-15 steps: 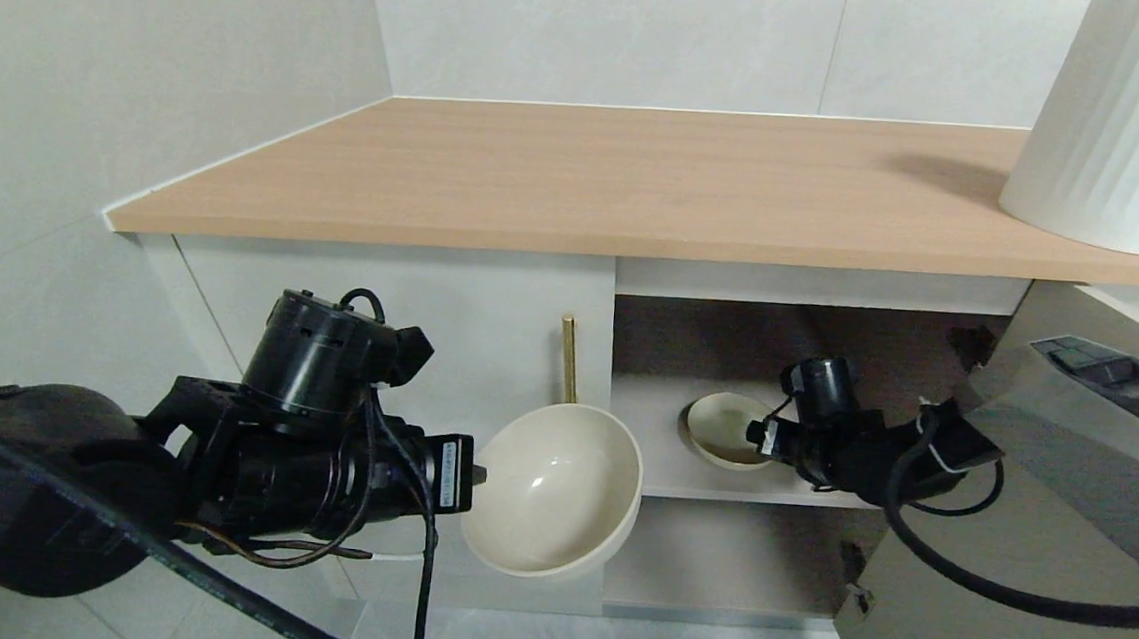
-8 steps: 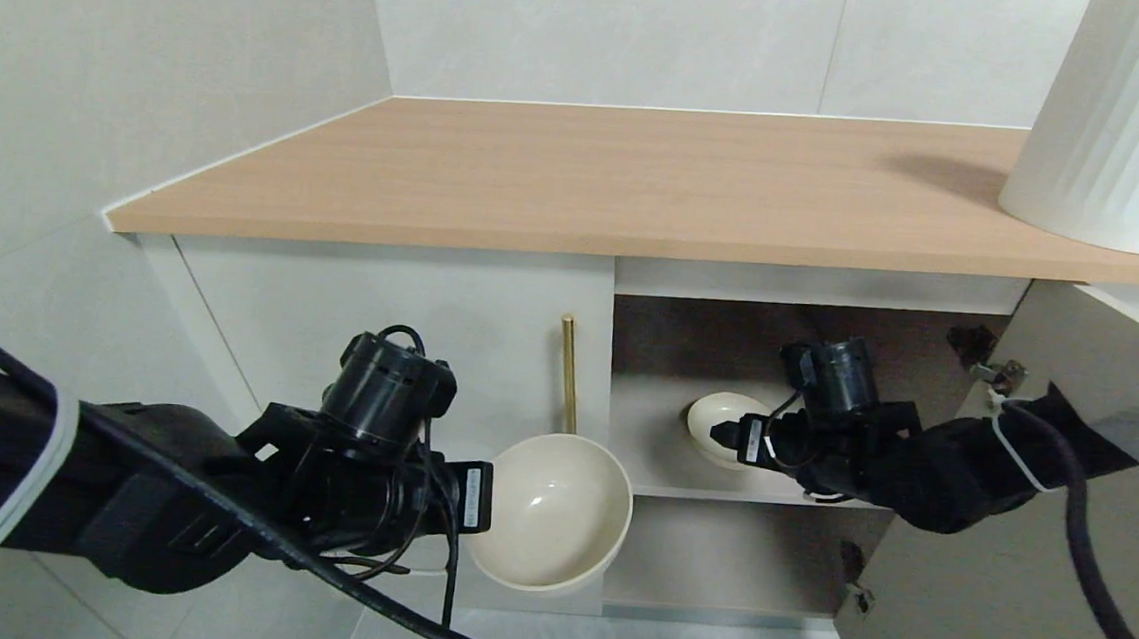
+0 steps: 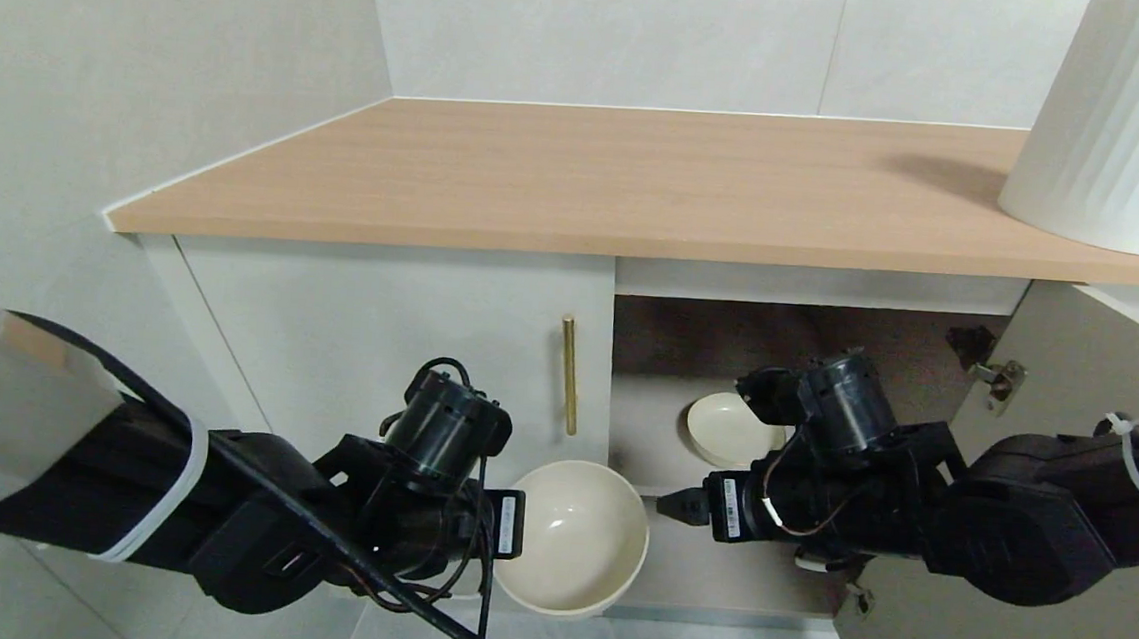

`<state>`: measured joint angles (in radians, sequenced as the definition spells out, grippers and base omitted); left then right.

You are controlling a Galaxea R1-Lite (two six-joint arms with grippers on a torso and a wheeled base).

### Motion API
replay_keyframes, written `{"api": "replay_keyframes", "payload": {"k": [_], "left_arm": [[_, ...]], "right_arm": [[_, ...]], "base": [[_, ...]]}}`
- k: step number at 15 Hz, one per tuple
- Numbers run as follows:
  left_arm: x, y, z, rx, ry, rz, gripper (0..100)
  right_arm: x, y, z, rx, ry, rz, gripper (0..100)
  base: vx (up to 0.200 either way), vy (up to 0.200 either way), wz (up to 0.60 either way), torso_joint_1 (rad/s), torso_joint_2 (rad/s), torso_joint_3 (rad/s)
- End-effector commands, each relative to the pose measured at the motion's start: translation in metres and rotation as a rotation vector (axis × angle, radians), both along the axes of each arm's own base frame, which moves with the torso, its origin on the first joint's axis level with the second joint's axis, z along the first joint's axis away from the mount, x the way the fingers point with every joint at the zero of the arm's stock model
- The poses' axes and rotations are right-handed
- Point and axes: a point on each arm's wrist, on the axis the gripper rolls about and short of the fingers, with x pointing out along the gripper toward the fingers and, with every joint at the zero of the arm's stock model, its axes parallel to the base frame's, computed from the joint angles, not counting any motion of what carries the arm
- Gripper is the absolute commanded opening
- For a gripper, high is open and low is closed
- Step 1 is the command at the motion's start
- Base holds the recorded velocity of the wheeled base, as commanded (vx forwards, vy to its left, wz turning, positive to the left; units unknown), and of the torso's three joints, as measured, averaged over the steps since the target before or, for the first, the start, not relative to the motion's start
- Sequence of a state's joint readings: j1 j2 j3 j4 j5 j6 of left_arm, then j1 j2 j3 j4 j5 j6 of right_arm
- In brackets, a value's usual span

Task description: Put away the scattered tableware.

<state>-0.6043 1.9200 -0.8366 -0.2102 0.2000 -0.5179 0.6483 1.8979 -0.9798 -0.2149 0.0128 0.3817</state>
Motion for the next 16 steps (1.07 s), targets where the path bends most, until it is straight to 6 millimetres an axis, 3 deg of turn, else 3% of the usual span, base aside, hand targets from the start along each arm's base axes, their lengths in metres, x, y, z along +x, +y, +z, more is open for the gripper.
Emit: {"api": "replay_keyframes", "payload": {"k": [1, 5, 11, 12, 16], "left_arm": [[-0.006, -0.007, -0.002, 0.008, 0.007, -0.027, 0], [-0.011, -0.012, -0.001, 0.008, 0.006, -0.053, 0], [-0.014, -0.016, -0.001, 0.015, -0.001, -0.06, 0], [-0.014, -0.016, -0.001, 0.015, -0.001, -0.062, 0], [-0.014, -0.016, -0.001, 0.015, -0.001, -0.062, 0]], "right_arm": [[-0.011, 0.01, -0.002, -0.011, 0.01, 0.047, 100], [-0.01, 0.023, -0.024, -0.072, 0.028, 0.061, 100], [-0.006, 0.027, -0.033, -0.092, 0.018, 0.042, 100], [-0.006, 0.027, -0.033, -0.092, 0.02, 0.043, 0], [-0.006, 0.027, -0.034, -0.093, 0.021, 0.043, 0]], "base": [[0.0, 0.0, 0.0, 0.0, 0.0, 0.0], [0.0, 0.0, 0.0, 0.0, 0.0, 0.0], [0.0, 0.0, 0.0, 0.0, 0.0, 0.0], [0.0, 0.0, 0.0, 0.0, 0.0, 0.0], [0.0, 0.0, 0.0, 0.0, 0.0, 0.0]]}}
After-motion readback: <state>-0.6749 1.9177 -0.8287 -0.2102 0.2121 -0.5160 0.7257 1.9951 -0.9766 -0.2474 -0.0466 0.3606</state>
